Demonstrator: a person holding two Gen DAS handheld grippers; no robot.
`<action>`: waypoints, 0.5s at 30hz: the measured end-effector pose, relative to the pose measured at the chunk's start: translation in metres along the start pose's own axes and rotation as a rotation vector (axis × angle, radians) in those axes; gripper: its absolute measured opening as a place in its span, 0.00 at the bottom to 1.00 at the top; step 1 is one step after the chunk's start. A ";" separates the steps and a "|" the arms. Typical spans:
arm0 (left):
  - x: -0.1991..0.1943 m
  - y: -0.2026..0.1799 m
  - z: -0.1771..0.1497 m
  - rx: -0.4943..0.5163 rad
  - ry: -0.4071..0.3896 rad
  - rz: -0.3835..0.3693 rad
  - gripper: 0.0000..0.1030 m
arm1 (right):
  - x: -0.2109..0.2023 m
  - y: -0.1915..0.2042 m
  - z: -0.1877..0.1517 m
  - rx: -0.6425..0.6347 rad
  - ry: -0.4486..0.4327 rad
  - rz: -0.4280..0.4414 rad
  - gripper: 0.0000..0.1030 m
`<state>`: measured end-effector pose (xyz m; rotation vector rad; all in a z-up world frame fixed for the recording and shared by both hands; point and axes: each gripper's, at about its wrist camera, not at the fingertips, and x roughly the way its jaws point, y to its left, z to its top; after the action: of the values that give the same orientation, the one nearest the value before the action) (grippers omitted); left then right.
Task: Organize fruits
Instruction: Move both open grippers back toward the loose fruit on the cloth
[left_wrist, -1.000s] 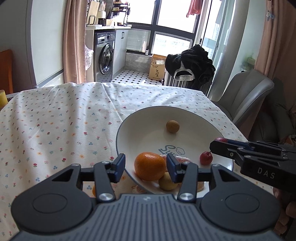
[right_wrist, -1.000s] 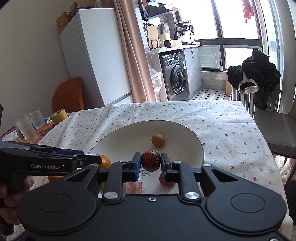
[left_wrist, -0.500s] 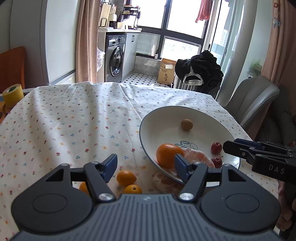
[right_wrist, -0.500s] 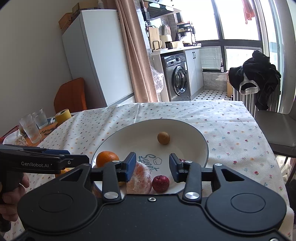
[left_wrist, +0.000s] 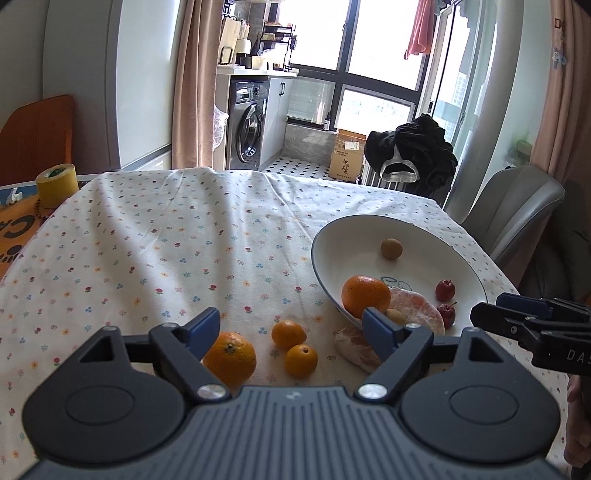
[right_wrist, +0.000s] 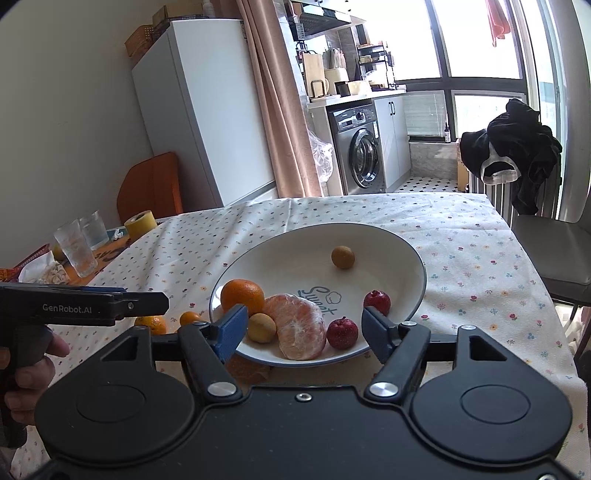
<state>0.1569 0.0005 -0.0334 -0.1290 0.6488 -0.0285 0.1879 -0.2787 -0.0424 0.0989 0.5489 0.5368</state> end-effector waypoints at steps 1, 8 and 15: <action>-0.002 0.001 -0.002 -0.003 0.001 -0.001 0.81 | -0.001 0.002 -0.001 0.000 0.000 0.005 0.75; -0.011 0.012 -0.011 -0.019 0.000 0.011 0.83 | -0.006 0.019 -0.009 -0.027 0.023 0.022 0.77; -0.019 0.024 -0.021 -0.025 0.003 0.013 0.83 | -0.003 0.035 -0.020 -0.056 0.066 0.039 0.77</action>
<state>0.1289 0.0230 -0.0421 -0.1493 0.6534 -0.0083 0.1588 -0.2511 -0.0499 0.0386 0.5972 0.5945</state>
